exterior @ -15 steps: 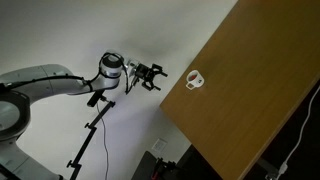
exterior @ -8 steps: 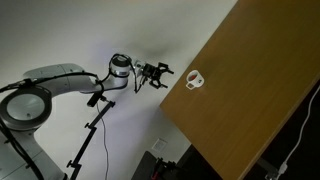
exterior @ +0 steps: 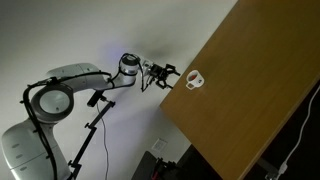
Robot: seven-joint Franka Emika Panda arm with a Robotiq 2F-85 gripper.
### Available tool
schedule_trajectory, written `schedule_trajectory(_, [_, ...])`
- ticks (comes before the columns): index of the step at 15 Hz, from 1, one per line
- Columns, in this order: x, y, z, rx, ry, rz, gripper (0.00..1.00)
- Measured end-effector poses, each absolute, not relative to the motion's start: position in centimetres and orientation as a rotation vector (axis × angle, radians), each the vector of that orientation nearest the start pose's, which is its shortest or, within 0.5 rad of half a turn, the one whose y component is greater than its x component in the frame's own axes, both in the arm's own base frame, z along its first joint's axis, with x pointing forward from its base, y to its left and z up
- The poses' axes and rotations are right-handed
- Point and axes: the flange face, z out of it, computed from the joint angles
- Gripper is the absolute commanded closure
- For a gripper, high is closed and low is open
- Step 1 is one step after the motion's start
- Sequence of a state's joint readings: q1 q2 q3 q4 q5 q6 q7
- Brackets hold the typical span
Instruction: Remove the marker from the white mug then put it on the table
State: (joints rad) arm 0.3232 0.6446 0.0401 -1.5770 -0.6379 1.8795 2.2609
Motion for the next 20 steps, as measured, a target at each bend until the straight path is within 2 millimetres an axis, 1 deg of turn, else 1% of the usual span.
schedule_trajectory(5, [64.4,19.3,25.0,-2.443,2.511,-0.798,0.00])
schedule_trajectory(7, [64.4,19.2,24.7,-2.443,2.517,-0.793,0.00])
schedule_trajectory(10, [65.0,18.6,23.5,-2.432,2.545,-0.785,0.00])
schedule_trajectory(16, [67.9,17.0,20.3,-2.388,2.594,-0.826,0.00])
schedule_trajectory(20, [69.5,16.5,18.5,-2.365,2.613,-0.868,0.00])
